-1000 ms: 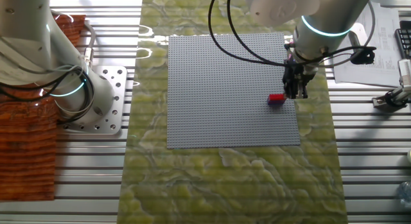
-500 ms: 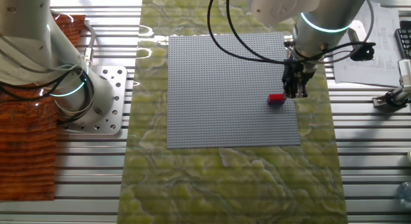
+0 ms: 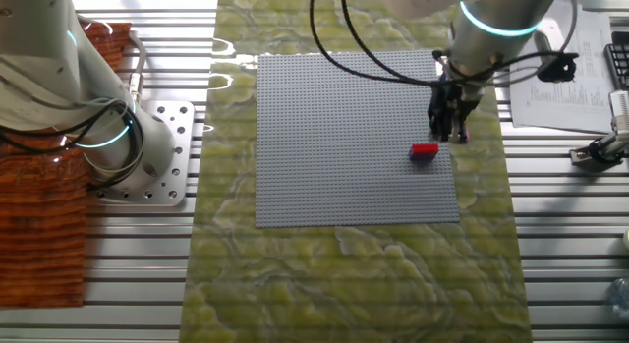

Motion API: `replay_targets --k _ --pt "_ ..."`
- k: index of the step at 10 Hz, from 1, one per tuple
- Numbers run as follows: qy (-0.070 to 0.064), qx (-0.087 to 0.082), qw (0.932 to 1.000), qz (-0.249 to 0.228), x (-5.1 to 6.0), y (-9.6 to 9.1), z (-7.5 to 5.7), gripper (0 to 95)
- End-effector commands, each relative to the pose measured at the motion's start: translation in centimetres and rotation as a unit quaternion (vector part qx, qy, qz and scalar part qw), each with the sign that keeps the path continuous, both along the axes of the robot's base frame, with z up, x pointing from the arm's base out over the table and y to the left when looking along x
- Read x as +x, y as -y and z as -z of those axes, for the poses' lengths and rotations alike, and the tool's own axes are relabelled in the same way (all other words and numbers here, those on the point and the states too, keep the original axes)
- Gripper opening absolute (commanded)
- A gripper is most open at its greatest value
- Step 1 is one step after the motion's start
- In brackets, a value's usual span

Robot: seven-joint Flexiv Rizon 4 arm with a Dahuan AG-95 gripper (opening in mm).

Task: Stack small Lego blocks one on top of the other

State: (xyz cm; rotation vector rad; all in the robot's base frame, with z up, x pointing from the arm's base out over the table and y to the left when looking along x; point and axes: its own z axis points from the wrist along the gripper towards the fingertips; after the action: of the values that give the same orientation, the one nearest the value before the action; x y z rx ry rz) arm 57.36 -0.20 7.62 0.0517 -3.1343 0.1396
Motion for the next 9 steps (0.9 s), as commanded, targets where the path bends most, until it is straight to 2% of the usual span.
replay_targets --k 1,2,5,8,9 --pt "-0.002 0.001 1.0000 0.000 0.3 -0.2 0.1 0.0" --pt "-0.001 0.005 1.0000 0.004 -0.3 -0.2 -0.4 0.0" --pt "0.003 0.044 0.9980 0.046 -1.5 -0.2 -1.2 0.0" --pt "0.019 0.051 0.9958 0.074 -3.3 0.0 -1.4 0.0" --pt "0.033 0.053 0.9936 0.094 -4.0 0.1 -1.3 0.0"
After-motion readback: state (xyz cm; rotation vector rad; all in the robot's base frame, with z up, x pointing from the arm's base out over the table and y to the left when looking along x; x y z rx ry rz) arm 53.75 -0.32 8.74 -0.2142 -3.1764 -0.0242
